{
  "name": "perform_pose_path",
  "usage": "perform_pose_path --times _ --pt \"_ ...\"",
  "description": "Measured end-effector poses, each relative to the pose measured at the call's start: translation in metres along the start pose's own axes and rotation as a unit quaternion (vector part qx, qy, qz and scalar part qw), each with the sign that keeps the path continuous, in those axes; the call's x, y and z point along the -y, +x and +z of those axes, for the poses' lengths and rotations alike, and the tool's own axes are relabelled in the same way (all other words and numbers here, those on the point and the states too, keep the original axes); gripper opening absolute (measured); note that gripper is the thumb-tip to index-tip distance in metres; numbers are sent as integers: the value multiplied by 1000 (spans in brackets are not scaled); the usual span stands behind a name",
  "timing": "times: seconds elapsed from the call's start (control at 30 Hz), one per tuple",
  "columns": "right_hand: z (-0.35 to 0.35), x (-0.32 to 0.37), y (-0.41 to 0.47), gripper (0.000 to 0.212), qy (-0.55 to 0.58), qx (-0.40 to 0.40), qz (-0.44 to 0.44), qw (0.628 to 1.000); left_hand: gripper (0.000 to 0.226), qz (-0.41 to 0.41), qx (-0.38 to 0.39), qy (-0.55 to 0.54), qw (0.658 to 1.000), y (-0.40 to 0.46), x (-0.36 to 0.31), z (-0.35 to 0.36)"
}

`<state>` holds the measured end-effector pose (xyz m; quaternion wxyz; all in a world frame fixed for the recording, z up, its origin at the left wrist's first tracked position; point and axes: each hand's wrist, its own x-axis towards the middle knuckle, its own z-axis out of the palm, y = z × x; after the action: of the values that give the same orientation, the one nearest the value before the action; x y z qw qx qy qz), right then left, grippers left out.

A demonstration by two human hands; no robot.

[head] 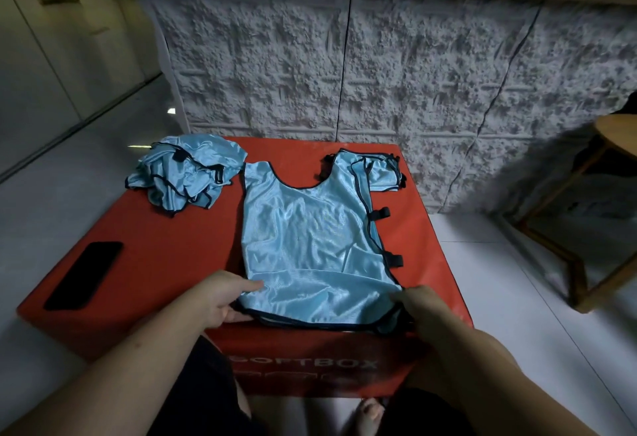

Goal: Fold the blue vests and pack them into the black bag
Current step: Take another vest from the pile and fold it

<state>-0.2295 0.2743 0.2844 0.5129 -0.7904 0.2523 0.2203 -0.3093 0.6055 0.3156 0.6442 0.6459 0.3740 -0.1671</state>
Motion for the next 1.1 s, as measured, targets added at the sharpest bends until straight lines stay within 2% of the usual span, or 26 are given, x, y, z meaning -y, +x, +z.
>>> perform_pose_path --times 0.1,0.2,0.37,0.5,0.63,0.83,1.0,1.1 --pt "-10 2 -1 14 27 7 19 999 37 -5 1 -49 999 -6 2 -12" --pt "-19 3 -5 21 7 8 22 1000 30 -2 6 -68 998 -14 3 -24" --pt "-25 6 -15 14 45 14 -16 999 22 4 25 -75 997 -24 1 -40" --pt "-25 9 -24 37 51 10 -60 997 22 19 1 -26 999 -27 3 -45" --pt "-27 14 -35 57 62 -3 -84 995 27 32 -30 -36 998 -25 5 -47" --pt "-35 21 -52 47 47 -6 -83 995 27 11 -24 -129 991 -27 7 -54" --pt "-38 17 -58 34 23 10 -79 997 14 -15 -12 -202 979 -35 7 -61" --pt "-40 16 -61 25 22 16 -87 996 17 -17 -16 -225 974 -40 8 -67"
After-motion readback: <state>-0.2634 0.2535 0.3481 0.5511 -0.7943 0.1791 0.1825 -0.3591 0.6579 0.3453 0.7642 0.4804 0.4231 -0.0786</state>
